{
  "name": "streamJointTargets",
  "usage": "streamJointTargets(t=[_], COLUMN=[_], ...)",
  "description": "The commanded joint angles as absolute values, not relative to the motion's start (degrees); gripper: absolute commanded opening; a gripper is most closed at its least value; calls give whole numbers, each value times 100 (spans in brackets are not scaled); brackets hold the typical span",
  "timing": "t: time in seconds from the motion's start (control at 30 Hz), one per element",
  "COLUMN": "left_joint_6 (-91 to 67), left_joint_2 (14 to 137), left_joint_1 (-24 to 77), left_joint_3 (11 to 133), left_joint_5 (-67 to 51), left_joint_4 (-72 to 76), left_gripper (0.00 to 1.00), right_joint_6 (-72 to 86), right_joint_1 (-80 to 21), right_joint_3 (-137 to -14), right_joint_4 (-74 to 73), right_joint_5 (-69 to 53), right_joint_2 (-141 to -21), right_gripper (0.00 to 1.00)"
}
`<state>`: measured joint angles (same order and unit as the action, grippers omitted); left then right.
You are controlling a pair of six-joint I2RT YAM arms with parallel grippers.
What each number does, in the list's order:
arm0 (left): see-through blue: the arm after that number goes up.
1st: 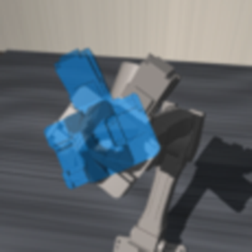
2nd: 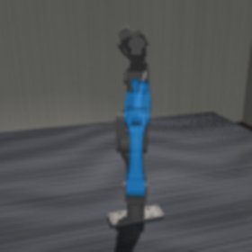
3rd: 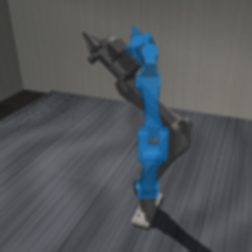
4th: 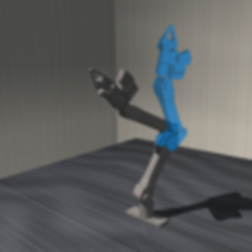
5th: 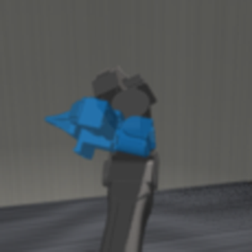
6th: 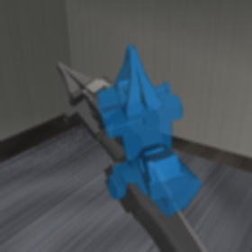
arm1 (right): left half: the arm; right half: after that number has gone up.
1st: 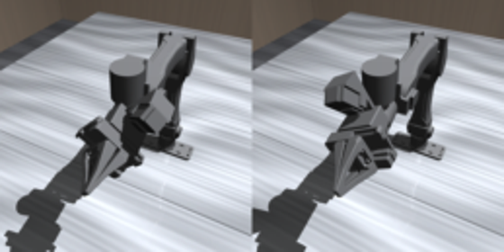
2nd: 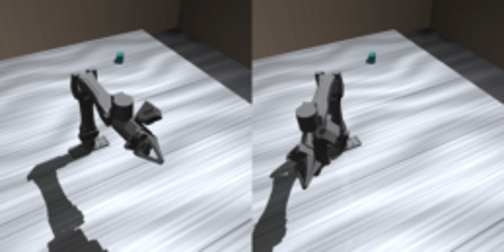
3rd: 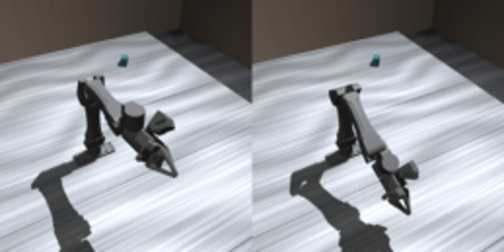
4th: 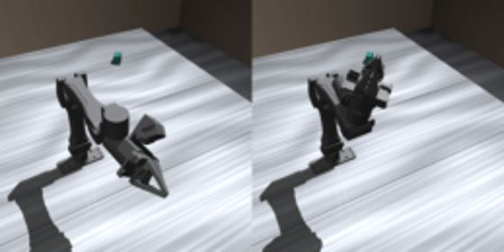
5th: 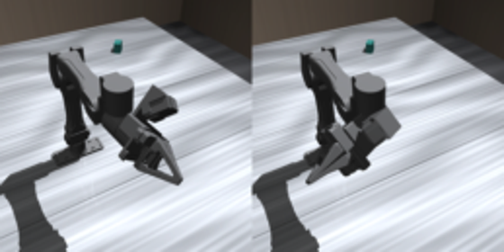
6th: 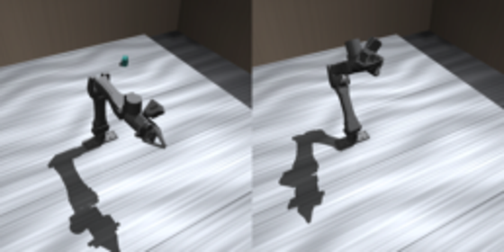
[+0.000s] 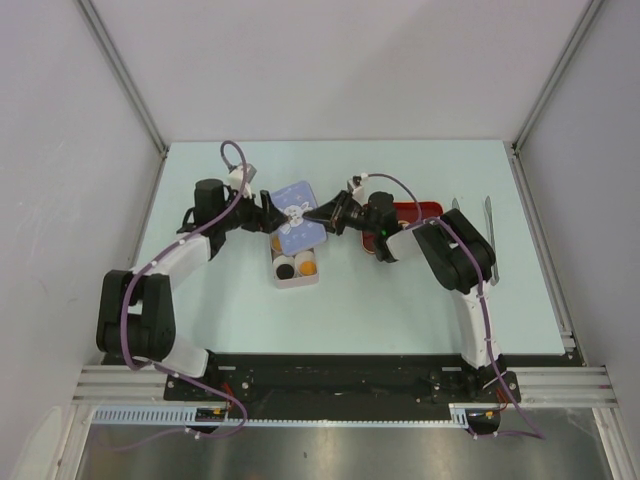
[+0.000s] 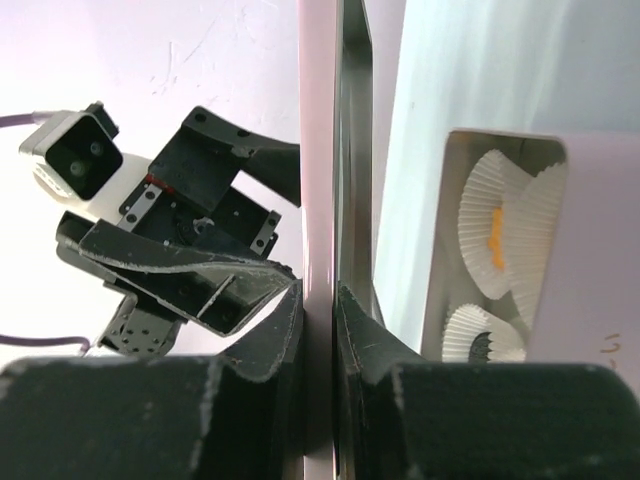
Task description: Pack the cookies
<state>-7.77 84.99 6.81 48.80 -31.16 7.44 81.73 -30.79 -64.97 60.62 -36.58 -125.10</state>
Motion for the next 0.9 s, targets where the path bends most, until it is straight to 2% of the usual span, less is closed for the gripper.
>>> streamJointTargets(t=[0.0, 0.27, 0.43, 0.53, 0.73, 0.87], left_joint_6=[-1081, -1266, -1502, -1704, -2231, -2373], left_joint_2=[8683, 8842, 9026, 9123, 9343, 9448], left_joint_1=[571, 396, 316, 316, 308, 299], left_joint_3=[5168, 5124, 5203, 5264, 5282, 5265], left_joint_5=[-3770, -4043, -4612, -5025, -5616, -5783], left_joint_4=[1107, 1257, 1406, 1573, 2047, 2171], left_gripper=[85, 83, 80, 75, 51, 42], right_joint_6=[8464, 8710, 8798, 8807, 8780, 8780], right_joint_1=[-3103, -3111, -3181, -3234, -3296, -3296], right_joint_3=[-6688, -6732, -6759, -6759, -6776, -6785], right_joint_4=[6671, 6960, 7075, 7093, 7163, 7172], right_joint_5=[-3779, -3823, -3867, -3876, -3885, -3902], right_joint_2=[-12217, -12217, -12252, -12278, -12331, -12366], right_gripper=[0, 0, 0, 0, 0, 1])
